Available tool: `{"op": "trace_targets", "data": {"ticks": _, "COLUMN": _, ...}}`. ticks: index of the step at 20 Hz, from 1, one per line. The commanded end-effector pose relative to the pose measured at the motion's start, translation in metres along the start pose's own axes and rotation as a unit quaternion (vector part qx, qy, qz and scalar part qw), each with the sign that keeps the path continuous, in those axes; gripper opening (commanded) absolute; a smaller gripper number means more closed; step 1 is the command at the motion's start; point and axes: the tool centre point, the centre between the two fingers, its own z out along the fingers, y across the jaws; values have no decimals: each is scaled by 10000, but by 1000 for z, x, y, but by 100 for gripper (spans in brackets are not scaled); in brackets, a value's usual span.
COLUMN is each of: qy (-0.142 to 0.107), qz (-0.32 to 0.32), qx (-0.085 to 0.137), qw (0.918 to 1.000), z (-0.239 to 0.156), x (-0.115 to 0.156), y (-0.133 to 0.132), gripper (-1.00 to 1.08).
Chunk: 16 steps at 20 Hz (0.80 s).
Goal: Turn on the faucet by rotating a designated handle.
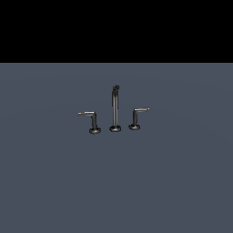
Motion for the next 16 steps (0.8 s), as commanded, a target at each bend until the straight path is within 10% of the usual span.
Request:
{"op": "trace_targets", "data": {"ticks": 1, "qy": 8, "qz": 321, "qx": 20, "qw": 9995, "z": 8, "x": 21, "y": 0, "gripper": -100}}
{"op": "trace_targets", "data": {"ticks": 16, "qy": 44, "qz": 2267, "qx": 139, "qw": 9739, "z": 80, "x": 146, "y": 8, "gripper": -100}}
